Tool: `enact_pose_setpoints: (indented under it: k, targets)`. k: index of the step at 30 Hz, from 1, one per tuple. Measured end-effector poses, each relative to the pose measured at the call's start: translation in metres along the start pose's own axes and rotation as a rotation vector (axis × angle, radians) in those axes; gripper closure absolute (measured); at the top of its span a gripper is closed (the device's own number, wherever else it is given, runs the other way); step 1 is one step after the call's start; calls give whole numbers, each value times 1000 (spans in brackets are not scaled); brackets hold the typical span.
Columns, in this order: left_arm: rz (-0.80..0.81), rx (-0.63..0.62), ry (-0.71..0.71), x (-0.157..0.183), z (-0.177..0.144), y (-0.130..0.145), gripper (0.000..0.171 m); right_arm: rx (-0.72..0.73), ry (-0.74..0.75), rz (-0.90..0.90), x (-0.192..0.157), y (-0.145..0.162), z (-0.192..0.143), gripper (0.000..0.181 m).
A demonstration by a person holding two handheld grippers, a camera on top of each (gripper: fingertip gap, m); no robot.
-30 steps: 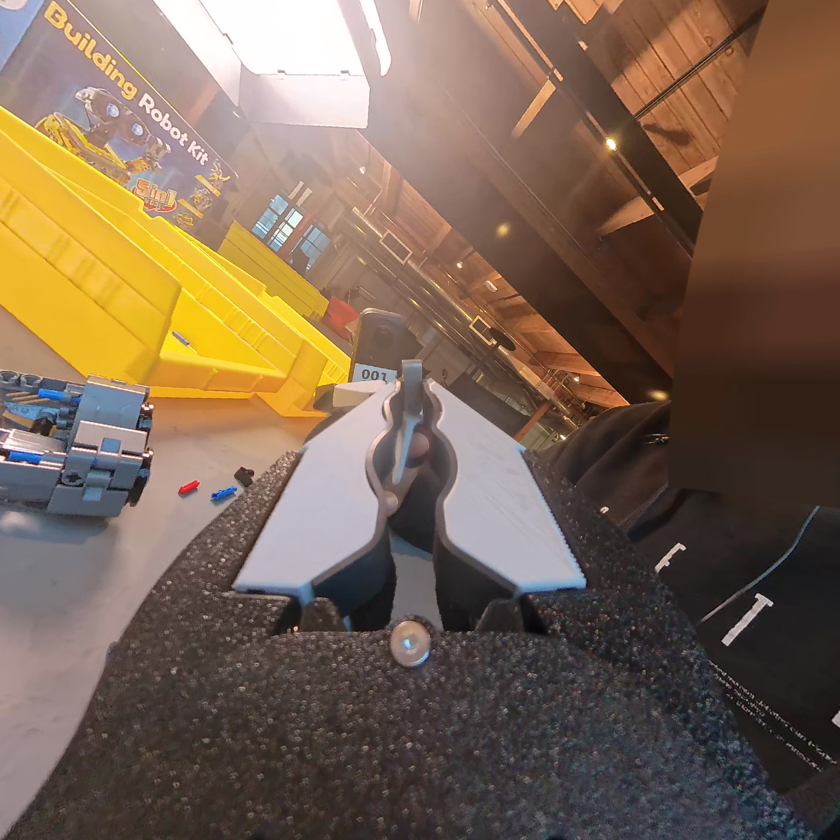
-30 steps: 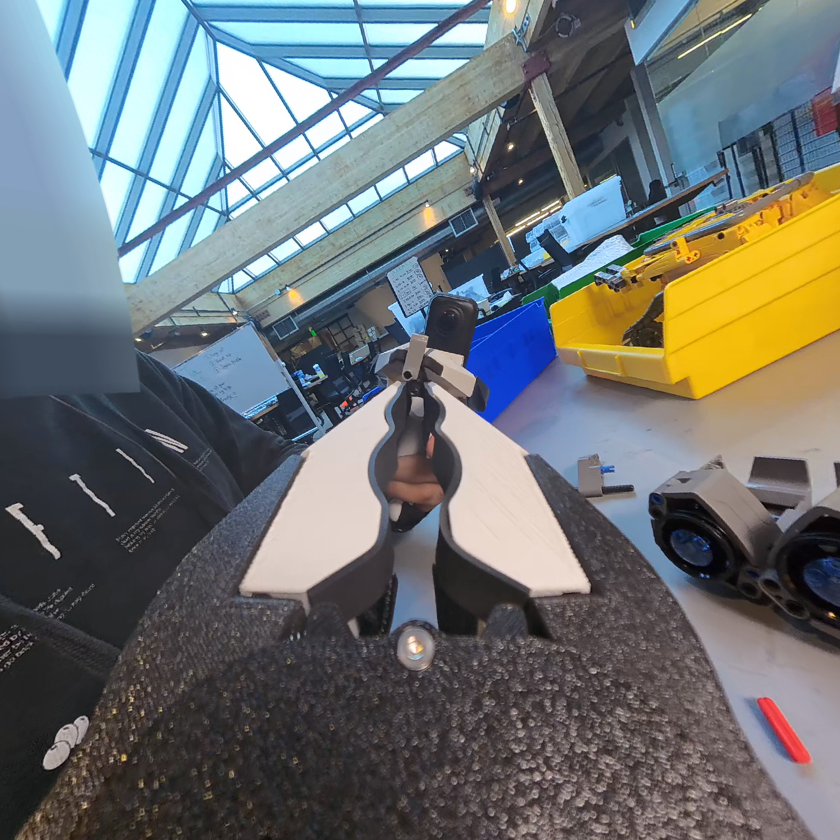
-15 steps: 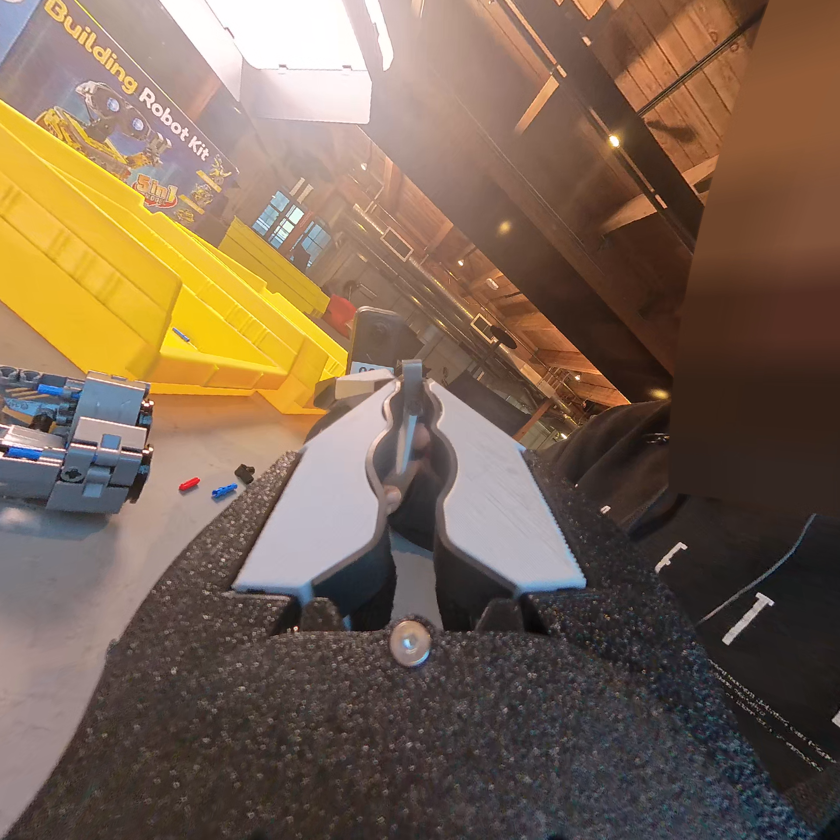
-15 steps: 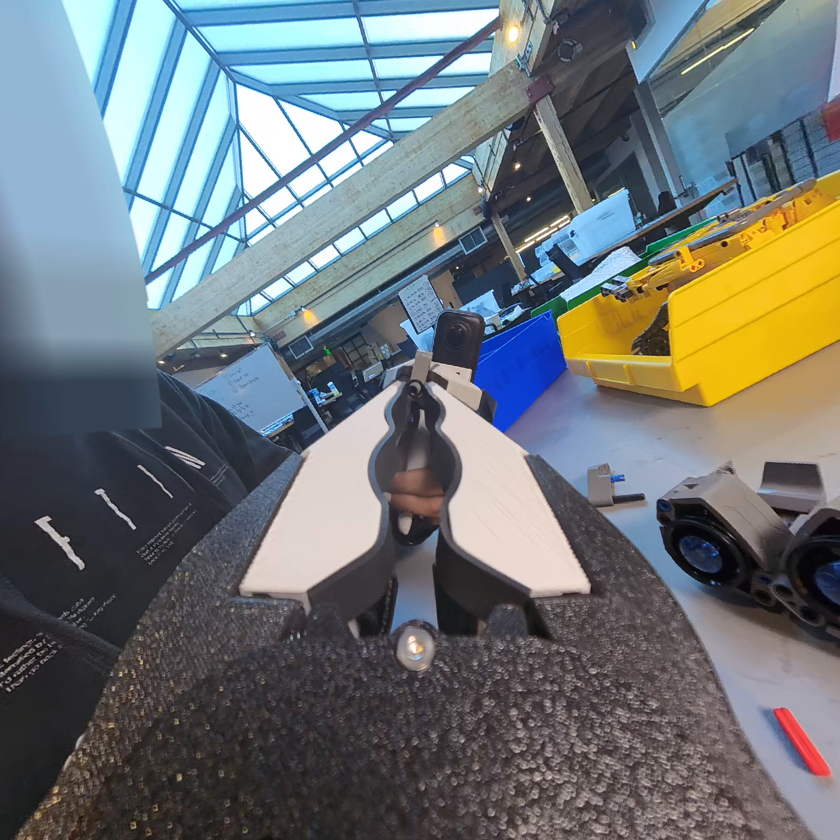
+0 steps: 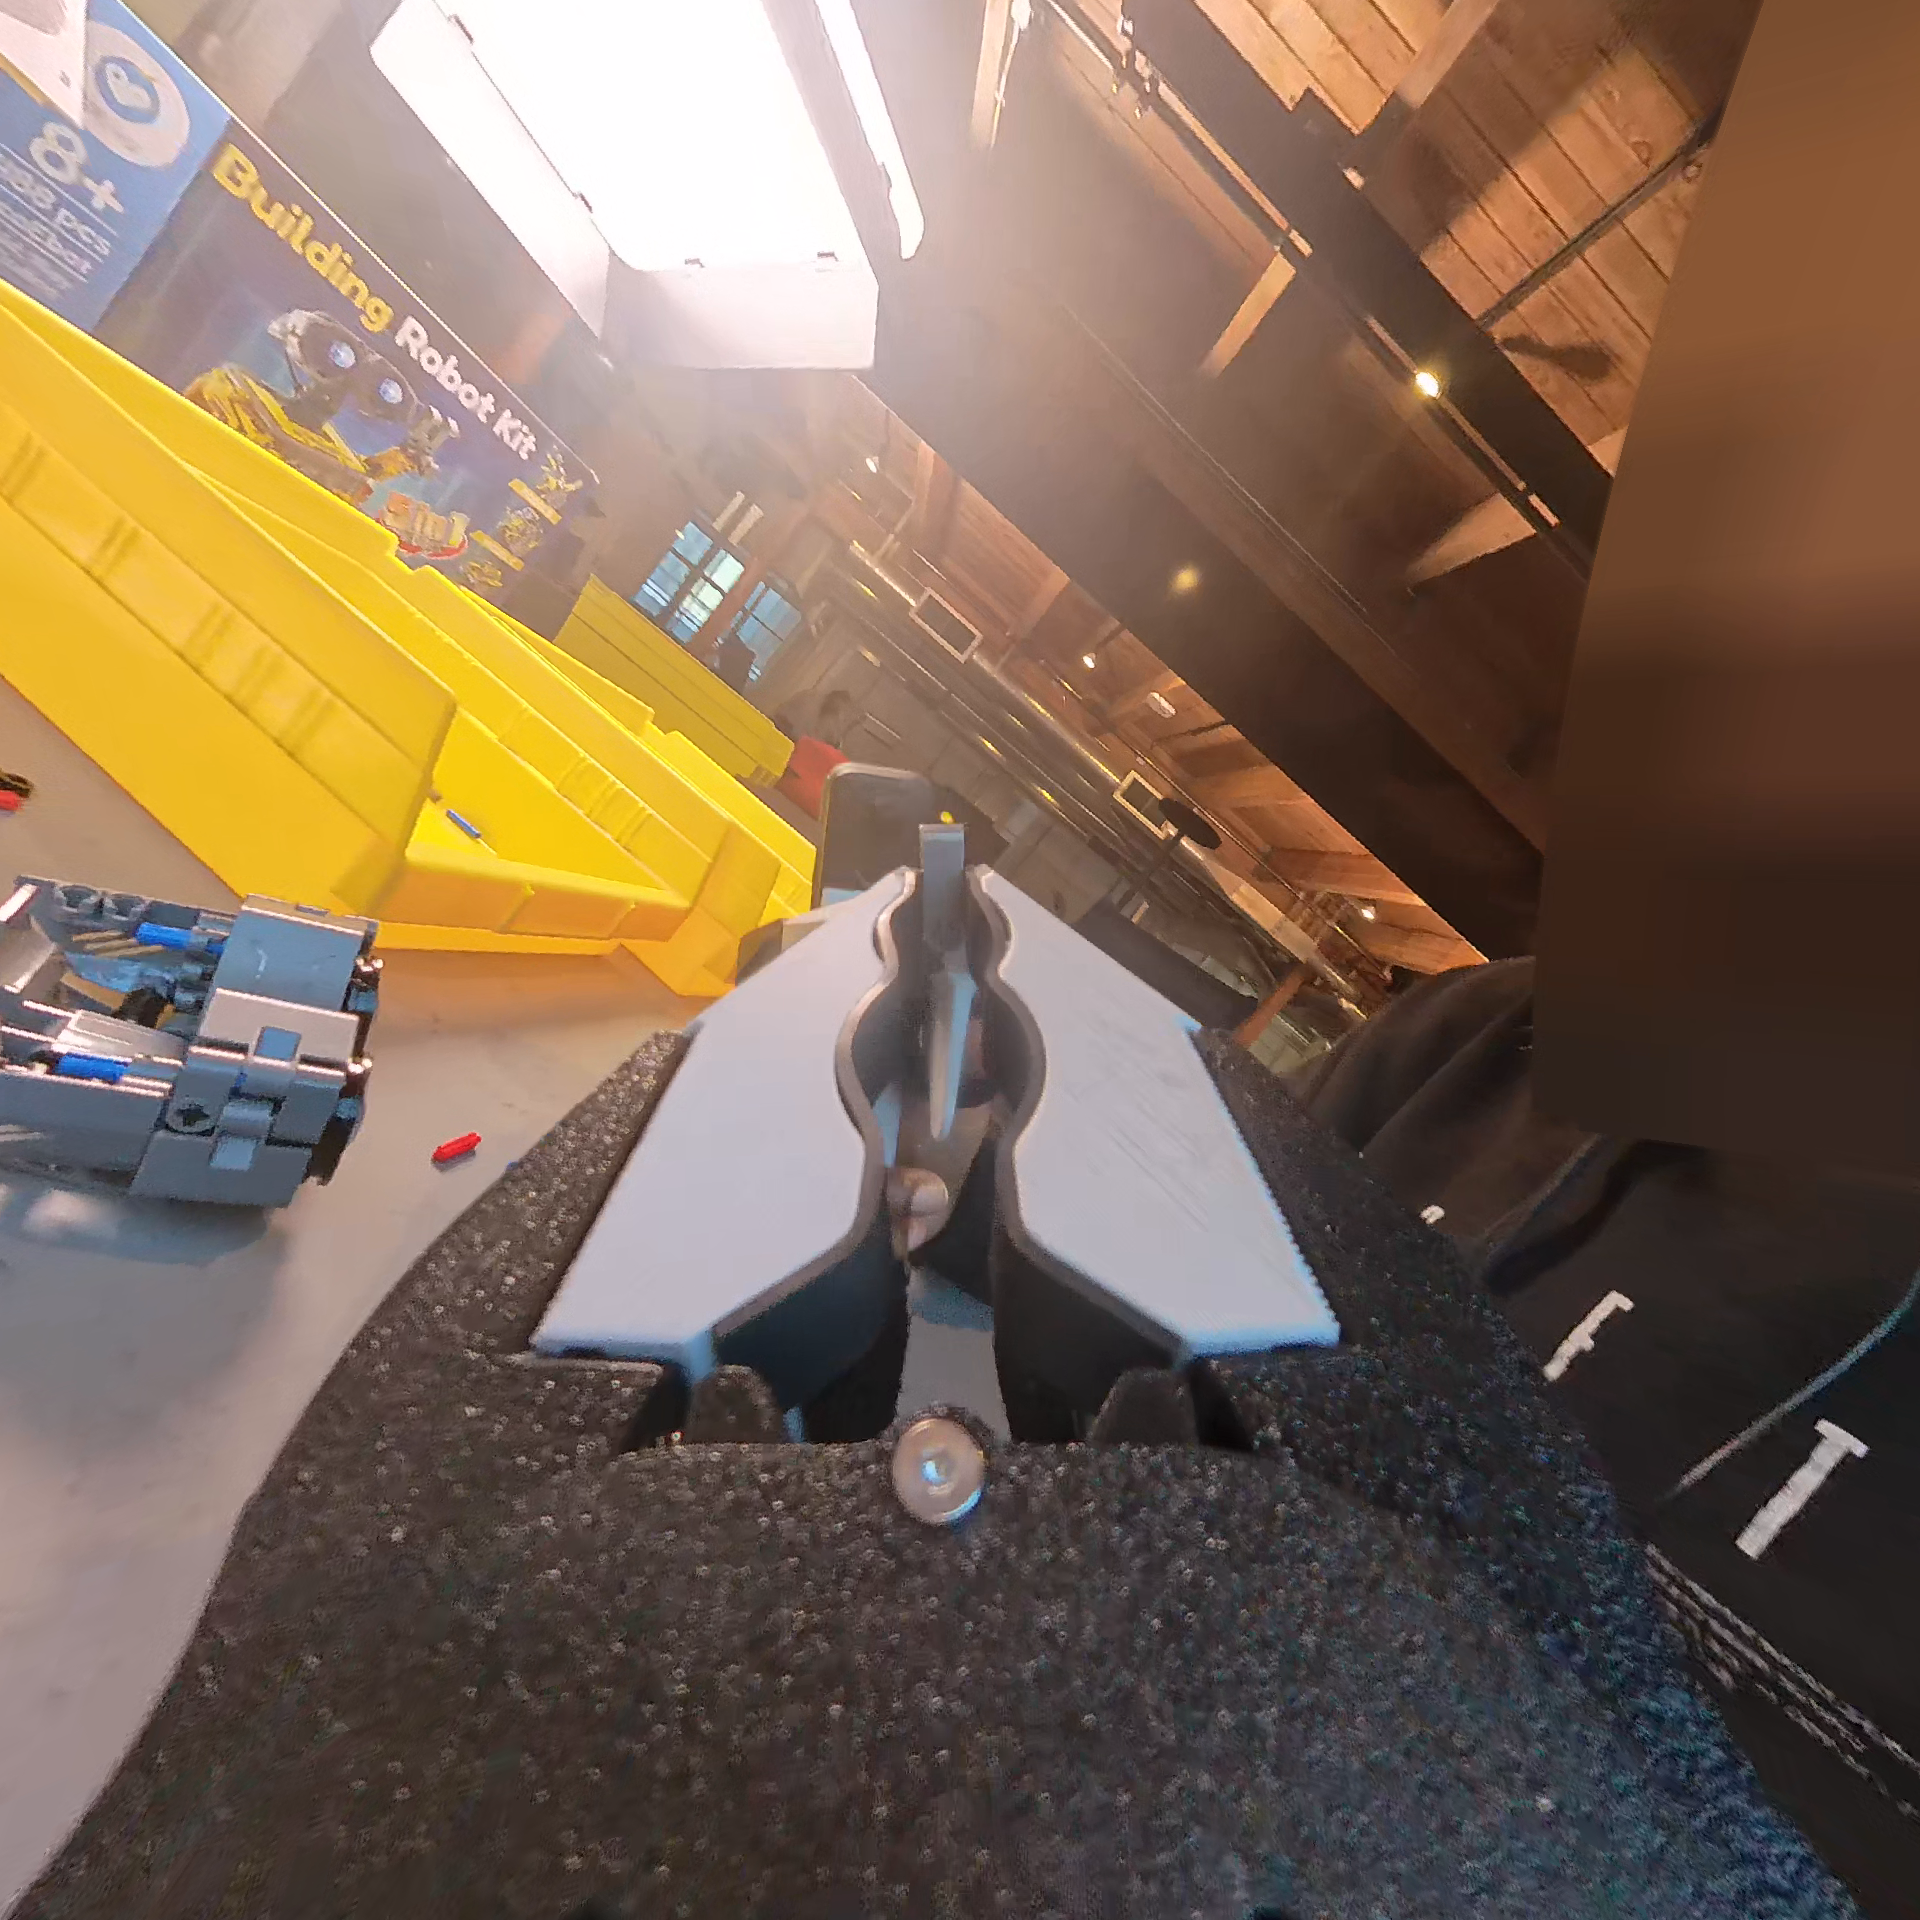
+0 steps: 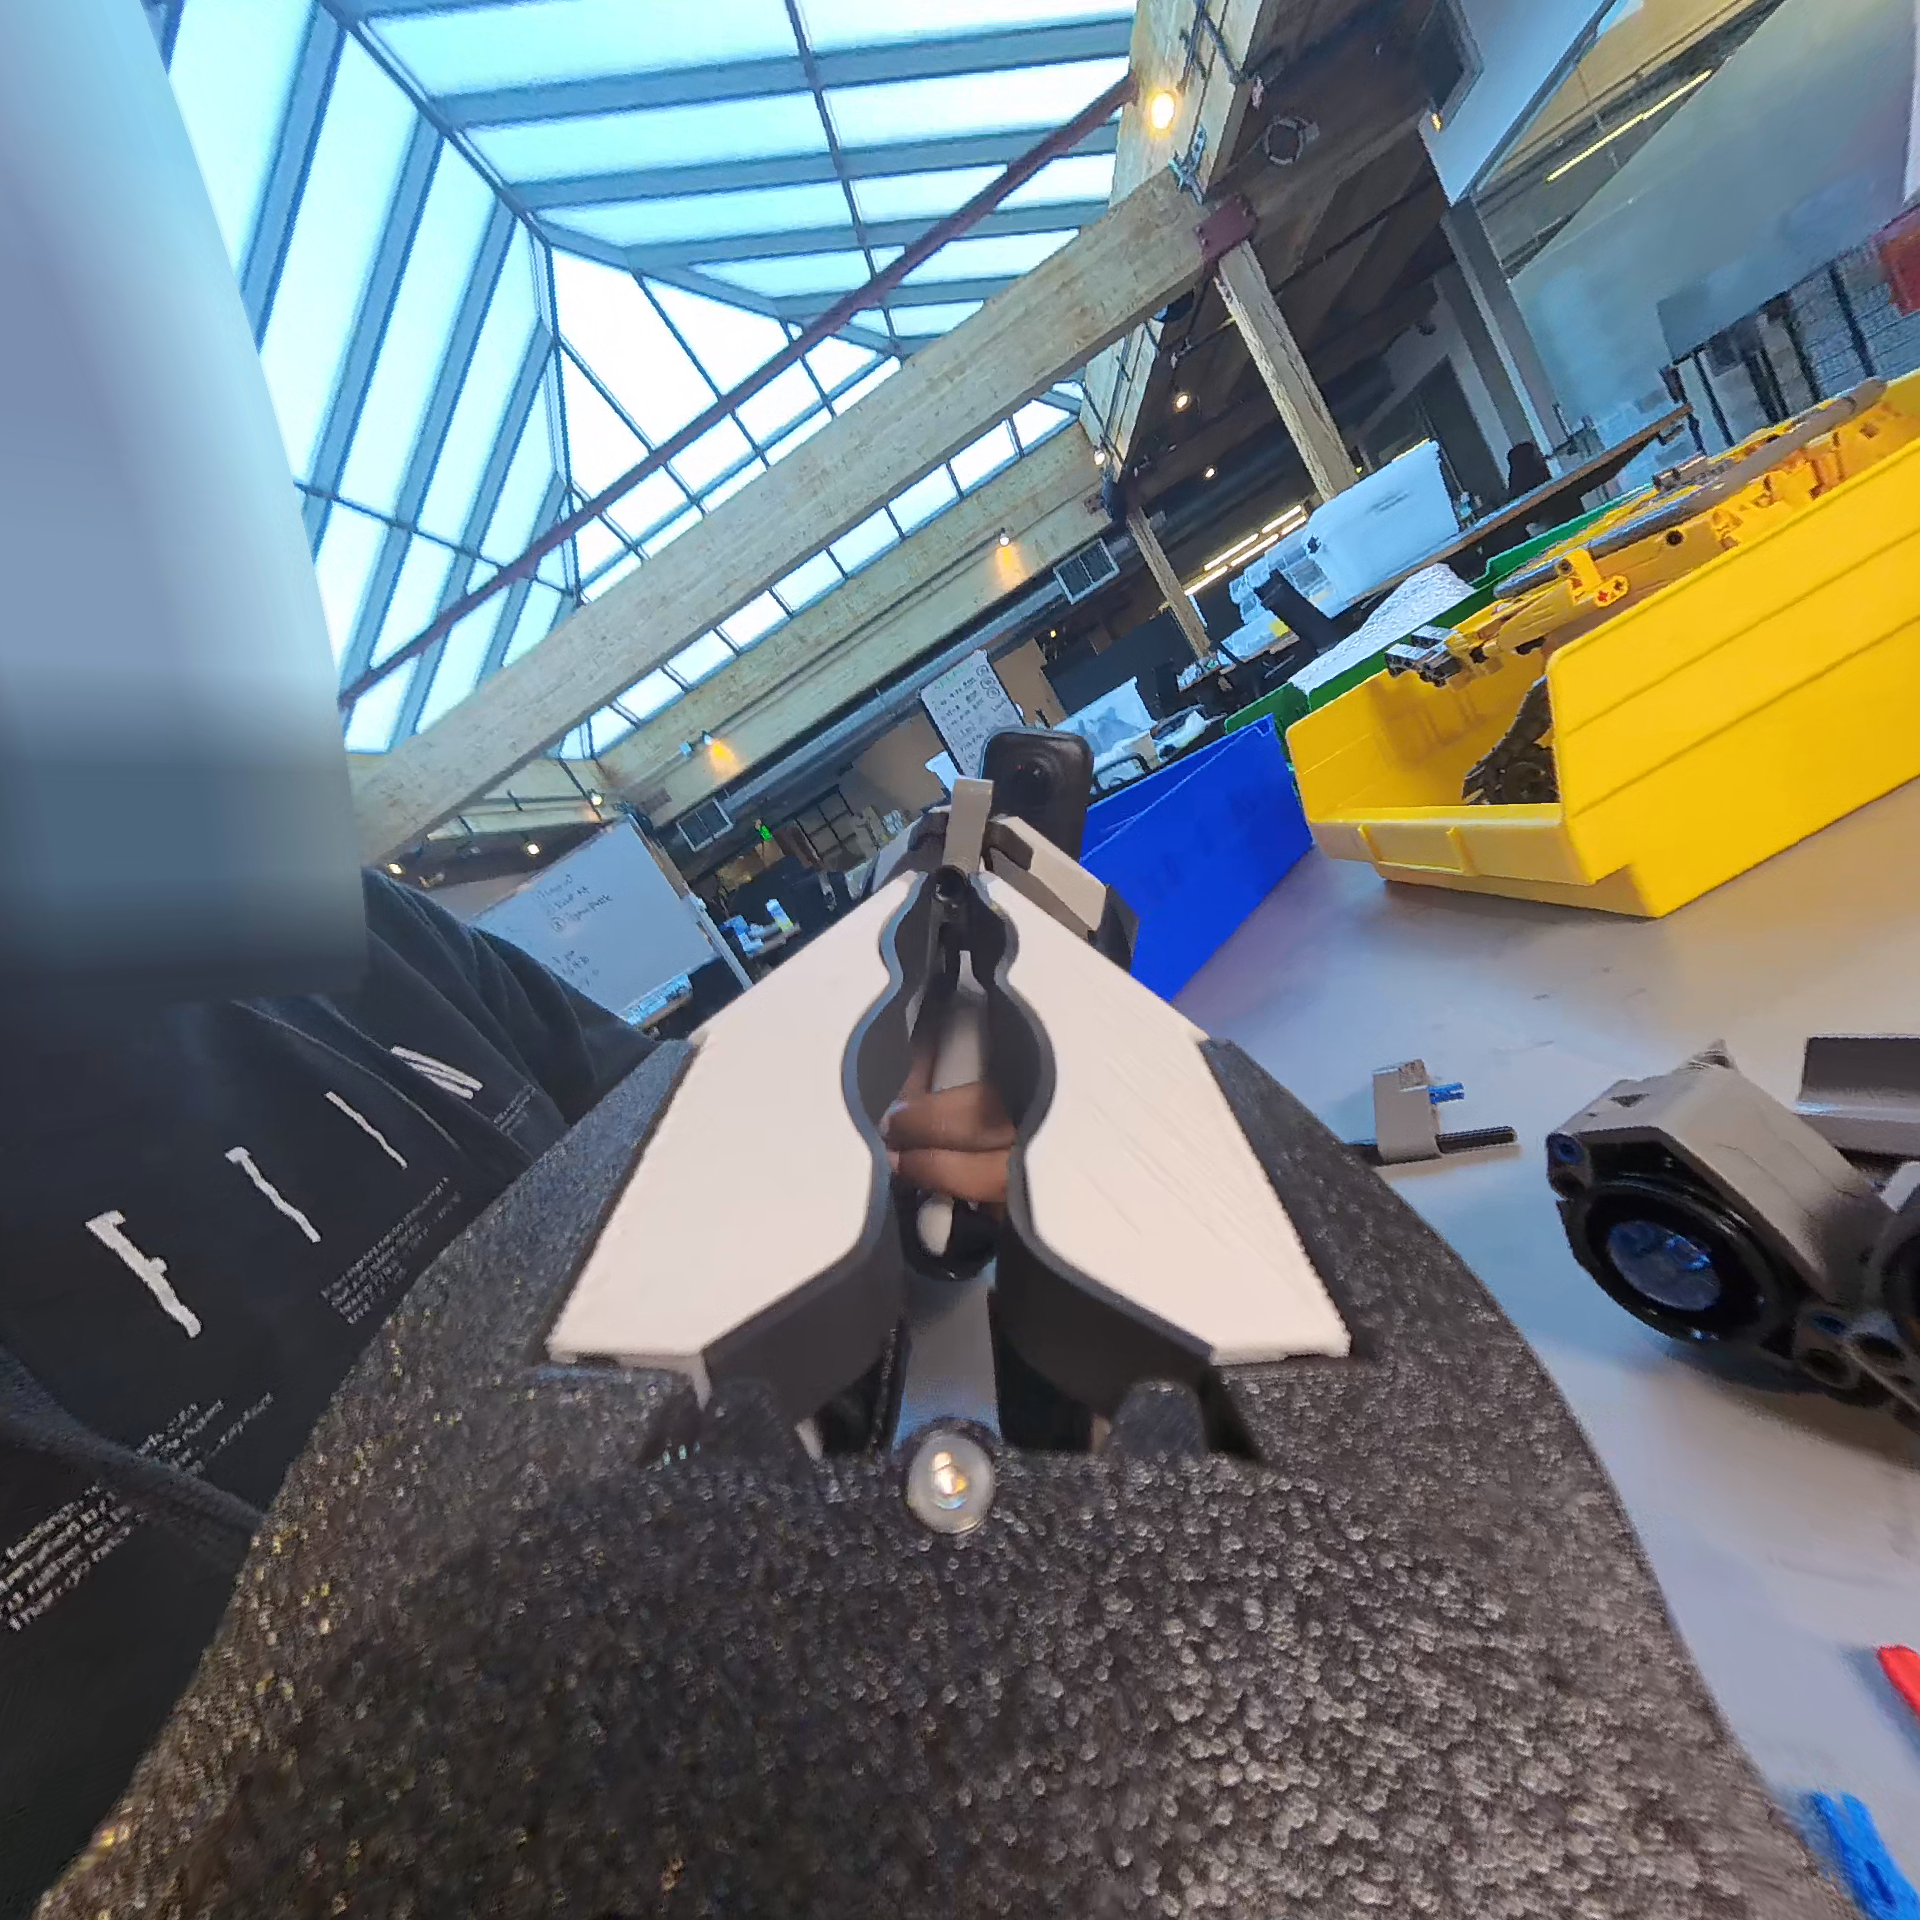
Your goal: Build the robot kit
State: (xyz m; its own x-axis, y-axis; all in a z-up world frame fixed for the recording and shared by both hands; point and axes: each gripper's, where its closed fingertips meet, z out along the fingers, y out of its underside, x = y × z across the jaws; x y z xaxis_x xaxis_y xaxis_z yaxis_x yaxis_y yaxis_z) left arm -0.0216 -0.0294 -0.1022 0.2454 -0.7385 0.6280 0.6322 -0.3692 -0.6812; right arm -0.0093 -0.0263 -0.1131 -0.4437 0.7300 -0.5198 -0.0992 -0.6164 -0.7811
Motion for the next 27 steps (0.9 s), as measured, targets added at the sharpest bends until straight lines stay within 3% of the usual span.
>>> enact_pose_setpoints:
  k: [8,11,13,18,24,27]
  targets:
    - [-8,216,-39,-1,7,-20,166,210,-5,237,6,-13,8,176]
    - [-1,228,-32,-2,6,-21,165,280,-8,322,7,-15,9,176]
    - [-21,211,-25,-4,3,-20,165,251,-11,317,7,-14,9,176]
    - [-3,210,-32,-6,-7,-30,165,-19,86,24,12,-7,5,177]
    - [-13,163,-107,-25,-19,-30,165,-826,371,-444,64,76,-52,176]
    - [-63,120,-112,-31,-15,-20,165,-989,425,-548,74,90,-68,176]
